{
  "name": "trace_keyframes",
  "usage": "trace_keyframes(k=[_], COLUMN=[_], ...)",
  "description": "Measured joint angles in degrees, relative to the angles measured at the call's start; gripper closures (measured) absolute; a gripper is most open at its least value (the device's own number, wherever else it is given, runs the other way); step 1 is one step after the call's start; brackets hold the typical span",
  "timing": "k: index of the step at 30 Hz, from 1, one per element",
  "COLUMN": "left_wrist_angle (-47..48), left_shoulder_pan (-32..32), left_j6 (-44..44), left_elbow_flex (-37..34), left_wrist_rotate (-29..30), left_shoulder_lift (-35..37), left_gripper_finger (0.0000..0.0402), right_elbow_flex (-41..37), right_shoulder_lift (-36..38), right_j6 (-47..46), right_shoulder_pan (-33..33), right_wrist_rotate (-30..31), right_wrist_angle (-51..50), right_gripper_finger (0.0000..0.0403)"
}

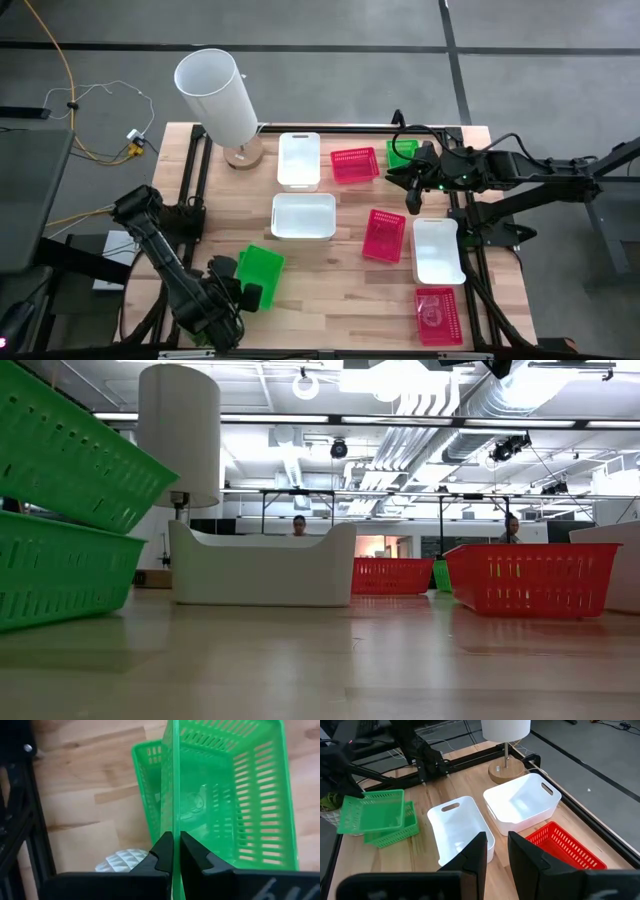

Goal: Stack baskets by color
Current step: Stack the middle left green bin on the bottom green bin

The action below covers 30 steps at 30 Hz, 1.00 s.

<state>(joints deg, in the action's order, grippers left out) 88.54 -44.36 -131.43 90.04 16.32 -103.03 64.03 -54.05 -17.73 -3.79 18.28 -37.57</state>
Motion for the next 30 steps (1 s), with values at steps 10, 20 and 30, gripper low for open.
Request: trace_keyframes(k=[10,20,30], left_wrist_angle=[0.72,1.28,1.42], left_shoulder_pan=[2.47,0.95,-0.62], left_j6=[0.43,0.35,0.50], left_elbow_flex=[0.00,2.45,2.73], left_wrist_rotate=[1.25,1.80,-0.56], left_shoulder_lift=[-2.75,-1.85,0.26], left_gripper_finger=[0.0401,0.0401,0.0401], right_elbow_flex=[0.00,0.00,0.00], right_shoulder_lift=[-0.01,0.01,-0.01], right_j6=[-0.23,-0.21,-0.21], right_shoulder_pan=[0.00,0.00,0.02], right_wrist_rotate=[0.20,0.22,0.74], right_wrist_angle=[0.04,0.05,0.03], right_gripper_finger=[0.0336,0.0336,0.0336])
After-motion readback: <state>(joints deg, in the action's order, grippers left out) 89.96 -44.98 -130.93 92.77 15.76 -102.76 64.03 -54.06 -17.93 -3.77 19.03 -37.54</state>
